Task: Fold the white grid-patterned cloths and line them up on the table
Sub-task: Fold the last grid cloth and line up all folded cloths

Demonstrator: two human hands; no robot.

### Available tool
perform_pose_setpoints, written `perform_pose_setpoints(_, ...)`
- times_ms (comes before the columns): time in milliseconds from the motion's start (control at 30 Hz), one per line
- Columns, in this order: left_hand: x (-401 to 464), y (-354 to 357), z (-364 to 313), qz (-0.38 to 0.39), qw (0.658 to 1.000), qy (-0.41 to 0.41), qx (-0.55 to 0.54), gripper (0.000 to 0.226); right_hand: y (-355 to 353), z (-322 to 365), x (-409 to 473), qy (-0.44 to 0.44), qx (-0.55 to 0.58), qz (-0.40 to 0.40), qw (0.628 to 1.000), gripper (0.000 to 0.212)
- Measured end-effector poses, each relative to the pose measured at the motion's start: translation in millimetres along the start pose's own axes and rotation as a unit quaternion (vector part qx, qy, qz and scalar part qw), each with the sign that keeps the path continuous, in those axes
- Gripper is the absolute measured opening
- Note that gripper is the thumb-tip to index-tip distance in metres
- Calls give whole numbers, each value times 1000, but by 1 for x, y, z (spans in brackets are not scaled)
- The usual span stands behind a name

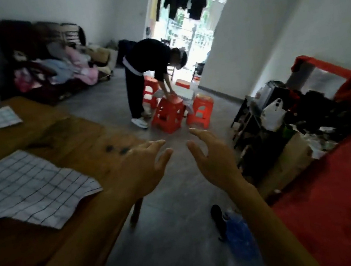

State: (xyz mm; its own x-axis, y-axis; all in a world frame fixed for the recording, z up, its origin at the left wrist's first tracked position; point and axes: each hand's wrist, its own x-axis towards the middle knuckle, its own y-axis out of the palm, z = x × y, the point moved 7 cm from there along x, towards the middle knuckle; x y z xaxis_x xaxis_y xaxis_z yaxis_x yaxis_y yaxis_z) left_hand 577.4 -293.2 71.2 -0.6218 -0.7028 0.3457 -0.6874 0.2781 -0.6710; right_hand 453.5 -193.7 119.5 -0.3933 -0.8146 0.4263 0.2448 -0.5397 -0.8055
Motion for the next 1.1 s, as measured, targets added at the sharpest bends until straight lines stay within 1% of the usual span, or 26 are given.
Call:
perform_pose_setpoints(100, -3, 5, 43, -11, 996, -67, 49, 56, 52, -3, 27, -57, 57, 51, 995, 39)
perform_pose_setpoints(167, -6, 7, 63, -35, 991, -119, 54, 49, 85, -8, 43, -93, 91, 88, 988, 37)
perform_pose_setpoints(200, -8, 9, 75, -48, 987, -146, 55, 51, 100, -11, 49, -110, 107, 108, 982, 37)
perform_pose_setpoints(267, -15, 14, 90, -64, 976, -197, 63, 62, 123, -15, 57, -144, 132, 140, 971, 36)
perform_pose_setpoints(300, -18, 18, 97, -71, 970, -220, 69, 63, 133, -17, 61, -160, 140, 156, 965, 37)
perform_pose_setpoints(433, -35, 27, 108, -113, 937, -313, 104, 49, 171, -22, 73, -225, 148, 227, 936, 41)
perform_pose_setpoints(567, -52, 34, 118, -148, 903, -382, 133, 49, 210, -18, 70, -262, 168, 290, 905, 42)
perform_pose_setpoints(700, -68, 42, 143, -169, 874, -432, 145, 49, 250, -9, 66, -292, 193, 342, 872, 40)
perform_pose_setpoints(833, -89, 60, 191, -172, 847, -488, 124, 50, 303, 1, 60, -314, 183, 395, 844, 40)
perform_pose_setpoints(1000, -98, 77, 258, -181, 831, -514, 110, 48, 377, 17, 48, -336, 148, 451, 813, 42)
perform_pose_setpoints(1100, -105, 86, 302, -160, 821, -537, 109, 50, 419, 26, 44, -341, 118, 468, 807, 44)
